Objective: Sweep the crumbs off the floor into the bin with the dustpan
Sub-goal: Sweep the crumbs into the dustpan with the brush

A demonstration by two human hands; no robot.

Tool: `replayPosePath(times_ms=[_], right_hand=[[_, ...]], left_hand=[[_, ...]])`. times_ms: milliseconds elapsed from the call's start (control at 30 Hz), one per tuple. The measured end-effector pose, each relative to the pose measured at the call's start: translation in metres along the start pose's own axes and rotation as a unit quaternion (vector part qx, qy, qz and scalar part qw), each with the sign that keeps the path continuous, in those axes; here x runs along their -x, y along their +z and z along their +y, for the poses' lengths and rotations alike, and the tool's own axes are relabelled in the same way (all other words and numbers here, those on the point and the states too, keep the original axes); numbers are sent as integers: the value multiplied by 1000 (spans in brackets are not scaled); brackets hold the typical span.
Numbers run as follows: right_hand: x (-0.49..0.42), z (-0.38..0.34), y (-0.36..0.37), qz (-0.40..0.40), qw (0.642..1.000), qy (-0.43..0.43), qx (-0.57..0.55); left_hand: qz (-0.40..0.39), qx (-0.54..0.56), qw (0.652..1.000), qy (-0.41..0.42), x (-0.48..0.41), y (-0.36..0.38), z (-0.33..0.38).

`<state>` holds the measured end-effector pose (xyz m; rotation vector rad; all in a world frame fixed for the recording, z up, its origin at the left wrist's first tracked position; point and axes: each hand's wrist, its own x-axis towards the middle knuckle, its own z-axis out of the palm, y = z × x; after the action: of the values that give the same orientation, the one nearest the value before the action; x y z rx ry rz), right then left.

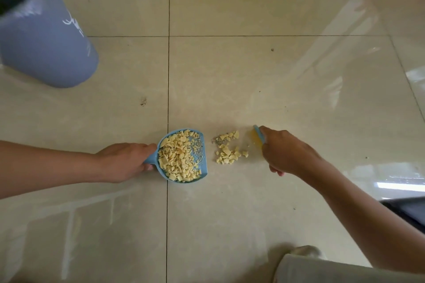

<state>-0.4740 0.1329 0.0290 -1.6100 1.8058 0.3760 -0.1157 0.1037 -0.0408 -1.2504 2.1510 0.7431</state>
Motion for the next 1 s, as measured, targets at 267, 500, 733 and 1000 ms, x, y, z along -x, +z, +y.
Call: replayPosePath(times_ms=[267, 500, 733, 1000], right_hand=[[-2, -40, 19, -39, 986, -28, -162], [3, -70, 25, -78, 943, -19, -323], [9, -70, 32, -81, 932, -39, -350], [12, -37, -1, -46, 899, -61, -432]], left_hand=[[-13, -29, 999, -12, -18, -3, 19], [-19, -31, 999, -12, -22, -3, 25], [-15, -40, 999, -6, -18, 0, 19], [-11, -11, 1000, 12, -12, -3, 13]])
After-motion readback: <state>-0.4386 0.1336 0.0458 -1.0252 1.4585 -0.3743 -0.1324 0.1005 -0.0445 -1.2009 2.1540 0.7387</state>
